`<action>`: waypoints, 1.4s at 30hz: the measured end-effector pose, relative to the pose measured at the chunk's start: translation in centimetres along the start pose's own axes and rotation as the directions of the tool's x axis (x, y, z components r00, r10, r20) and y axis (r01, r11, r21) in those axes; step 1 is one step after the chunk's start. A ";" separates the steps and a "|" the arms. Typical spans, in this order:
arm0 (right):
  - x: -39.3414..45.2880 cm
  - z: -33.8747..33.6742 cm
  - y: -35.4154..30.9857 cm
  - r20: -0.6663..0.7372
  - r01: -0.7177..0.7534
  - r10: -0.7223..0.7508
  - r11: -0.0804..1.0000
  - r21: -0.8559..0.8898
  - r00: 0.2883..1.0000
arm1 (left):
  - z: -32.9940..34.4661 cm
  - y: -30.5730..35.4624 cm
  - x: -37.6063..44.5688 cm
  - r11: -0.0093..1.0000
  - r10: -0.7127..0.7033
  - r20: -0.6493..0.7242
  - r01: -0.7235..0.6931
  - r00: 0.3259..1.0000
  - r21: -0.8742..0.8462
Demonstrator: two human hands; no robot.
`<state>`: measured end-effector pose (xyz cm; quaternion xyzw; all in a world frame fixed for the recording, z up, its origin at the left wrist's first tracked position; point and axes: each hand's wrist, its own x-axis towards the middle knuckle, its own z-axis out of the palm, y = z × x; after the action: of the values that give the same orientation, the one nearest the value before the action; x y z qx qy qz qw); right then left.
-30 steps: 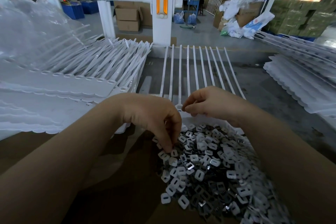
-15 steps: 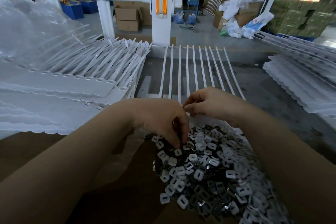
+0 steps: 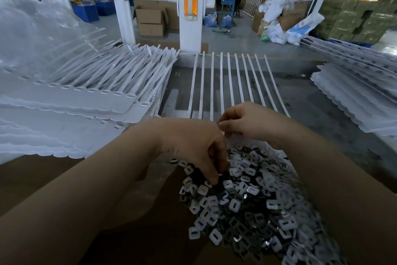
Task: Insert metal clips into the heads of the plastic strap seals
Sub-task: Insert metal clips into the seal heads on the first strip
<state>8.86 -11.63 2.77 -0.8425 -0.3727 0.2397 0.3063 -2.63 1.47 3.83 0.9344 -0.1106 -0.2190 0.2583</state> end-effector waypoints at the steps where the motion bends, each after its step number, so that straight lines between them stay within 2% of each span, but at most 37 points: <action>1: 0.0 0.0 0.0 -0.002 0.002 -0.002 1.000 0.001 1.000 | 0.0 0.0 0.0 1.000 -0.004 -0.004 0.004 1.000 0.010; 6: -0.2 0.0 -0.1 -0.006 -0.003 0.003 1.000 0.004 1.000 | -0.4 -0.4 -0.6 0.996 -0.062 -0.044 0.065 0.997 0.068; 11: -0.3 0.0 -0.1 -0.003 0.001 -0.001 1.000 0.016 1.000 | -1.1 -1.0 -1.2 0.994 -0.104 0.006 0.104 0.995 -0.012; 14: -0.2 -0.1 -0.1 -0.011 0.038 -0.038 0.999 0.017 0.999 | -1.4 -1.4 -1.4 0.984 -0.101 -0.029 0.095 0.994 -0.148; 17: -0.4 -0.6 -0.2 0.046 0.141 -0.146 0.985 0.104 0.988 | -1.7 -2.5 -1.8 0.944 -0.133 -0.130 0.086 0.982 -0.319; 21: -1.0 -0.8 -0.8 0.206 0.303 -0.342 0.932 0.199 0.917 | -1.8 -3.6 -2.0 0.811 -0.244 -0.178 0.100 0.953 -0.577; 24: -1.1 -0.4 -1.3 0.184 0.370 -0.405 0.907 0.199 0.895 | -1.9 -3.7 -2.2 0.726 -0.248 -0.134 0.093 0.960 -0.681; 29: -0.9 -0.2 -1.4 0.091 0.397 -0.419 0.897 0.194 0.903 | -1.9 -3.7 -2.3 0.667 -0.253 -0.114 0.088 0.961 -0.740; 37: -1.0 -0.1 -1.4 0.036 0.384 -0.398 0.901 0.201 0.917 | -2.0 -4.0 -2.3 0.573 -0.257 -0.088 0.079 0.963 -0.816; 42: -1.0 -0.1 -1.3 0.054 0.367 -0.384 0.910 0.195 0.922 | -2.0 -4.0 -2.3 0.584 -0.289 -0.099 0.093 0.952 -0.807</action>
<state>7.72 -11.81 3.93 -0.7120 -0.5180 0.2472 0.4046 -3.30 6.44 4.07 0.7468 0.1289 -0.1670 0.6307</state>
